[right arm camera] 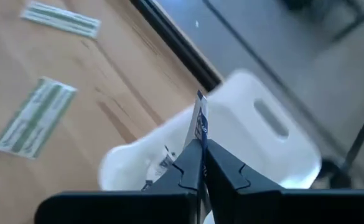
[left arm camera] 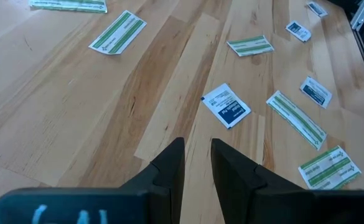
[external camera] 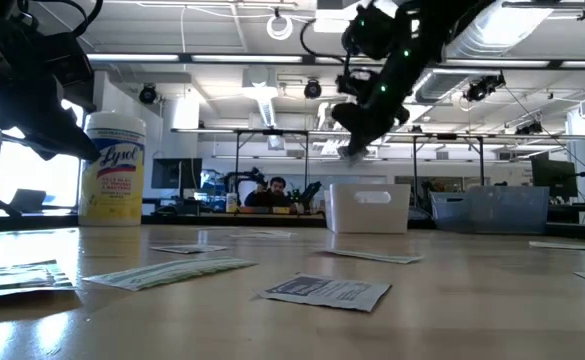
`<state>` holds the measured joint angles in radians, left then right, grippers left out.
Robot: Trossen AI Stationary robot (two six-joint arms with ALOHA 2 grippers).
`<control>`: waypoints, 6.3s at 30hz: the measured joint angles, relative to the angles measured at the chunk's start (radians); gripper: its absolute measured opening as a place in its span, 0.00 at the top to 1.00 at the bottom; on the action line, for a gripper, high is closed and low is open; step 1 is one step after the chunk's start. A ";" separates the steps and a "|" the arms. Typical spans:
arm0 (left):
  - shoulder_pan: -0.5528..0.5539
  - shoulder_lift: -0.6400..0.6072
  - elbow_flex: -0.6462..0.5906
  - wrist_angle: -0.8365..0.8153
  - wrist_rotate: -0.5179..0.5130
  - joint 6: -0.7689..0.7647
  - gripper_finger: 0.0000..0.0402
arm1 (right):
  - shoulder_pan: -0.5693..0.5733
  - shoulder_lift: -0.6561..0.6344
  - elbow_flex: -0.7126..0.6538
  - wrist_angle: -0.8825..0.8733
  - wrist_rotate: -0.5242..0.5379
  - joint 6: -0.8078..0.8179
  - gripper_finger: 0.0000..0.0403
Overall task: Pick & Place First Aid Supplies
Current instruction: Put the blue alcohol pad into the white bin
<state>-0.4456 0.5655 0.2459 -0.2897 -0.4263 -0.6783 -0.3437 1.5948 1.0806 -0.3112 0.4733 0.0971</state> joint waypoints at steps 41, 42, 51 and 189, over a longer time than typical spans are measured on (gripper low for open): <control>0.000 0.000 0.000 0.000 0.000 0.000 0.81 | 0.437 0.034 -0.015 0.045 -0.245 0.187 0.71; 0.000 0.000 0.000 0.000 0.000 0.000 0.81 | 0.471 0.046 -0.016 0.045 -0.245 0.193 0.70; 0.000 0.000 0.000 0.000 0.000 0.000 0.81 | 0.687 0.134 -0.017 -0.011 -0.298 0.416 0.56; 0.000 0.000 0.000 0.000 0.000 0.000 0.81 | 0.344 -0.141 -0.013 -0.176 -0.284 0.435 0.71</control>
<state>-0.4457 0.5655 0.2459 -0.2897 -0.4263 -0.6785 -0.0001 1.4540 1.0672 -0.4870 0.1890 0.5318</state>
